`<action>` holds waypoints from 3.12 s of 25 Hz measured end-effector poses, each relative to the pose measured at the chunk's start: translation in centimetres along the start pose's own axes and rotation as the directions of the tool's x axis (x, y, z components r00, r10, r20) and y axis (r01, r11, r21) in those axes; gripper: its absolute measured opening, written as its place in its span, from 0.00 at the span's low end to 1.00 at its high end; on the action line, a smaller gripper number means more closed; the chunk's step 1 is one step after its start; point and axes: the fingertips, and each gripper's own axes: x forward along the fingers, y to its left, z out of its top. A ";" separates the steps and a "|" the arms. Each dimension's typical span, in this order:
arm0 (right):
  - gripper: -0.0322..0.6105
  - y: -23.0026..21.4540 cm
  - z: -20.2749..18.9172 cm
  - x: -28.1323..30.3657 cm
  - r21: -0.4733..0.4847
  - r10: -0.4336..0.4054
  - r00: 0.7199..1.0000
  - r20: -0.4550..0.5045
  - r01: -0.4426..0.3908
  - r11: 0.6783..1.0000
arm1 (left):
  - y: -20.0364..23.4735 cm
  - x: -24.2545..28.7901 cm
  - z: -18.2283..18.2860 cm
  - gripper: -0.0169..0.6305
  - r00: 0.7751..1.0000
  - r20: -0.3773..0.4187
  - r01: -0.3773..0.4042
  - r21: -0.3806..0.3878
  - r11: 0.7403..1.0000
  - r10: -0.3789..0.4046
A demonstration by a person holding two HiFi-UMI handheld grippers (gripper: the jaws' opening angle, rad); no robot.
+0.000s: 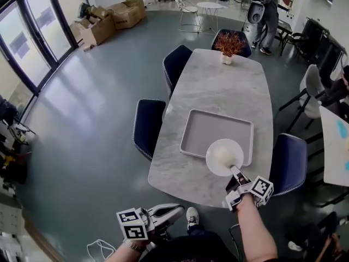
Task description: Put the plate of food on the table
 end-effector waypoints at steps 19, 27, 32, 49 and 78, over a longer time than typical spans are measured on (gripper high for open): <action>0.09 -7.7 5.9 10.6 0.115 -0.129 0.991 -0.038 0.133 0.984 | 3.3 -0.9 -0.3 0.03 0.973 0.119 -0.190 -0.081 0.978 0.199; 0.09 -9.3 6.0 12.6 0.151 -0.168 0.985 -0.050 0.174 0.973 | 3.3 -1.6 -0.3 0.03 0.961 0.145 -0.223 -0.086 0.971 0.234; 0.09 -9.8 6.2 13.3 0.151 -0.182 0.982 -0.057 0.189 0.970 | 3.5 -2.1 -0.4 0.03 0.954 0.157 -0.241 -0.098 0.966 0.254; 0.09 -10.2 6.2 14.7 0.168 -0.231 0.971 -0.066 0.239 0.956 | 4.0 -2.4 -0.8 0.03 0.948 0.180 -0.242 -0.122 0.963 0.261; 0.21 -9.7 5.1 15.0 -0.140 -0.428 0.871 -0.240 0.405 0.903 | 3.4 -2.7 -1.5 0.03 0.950 0.209 -0.207 -0.136 0.969 0.232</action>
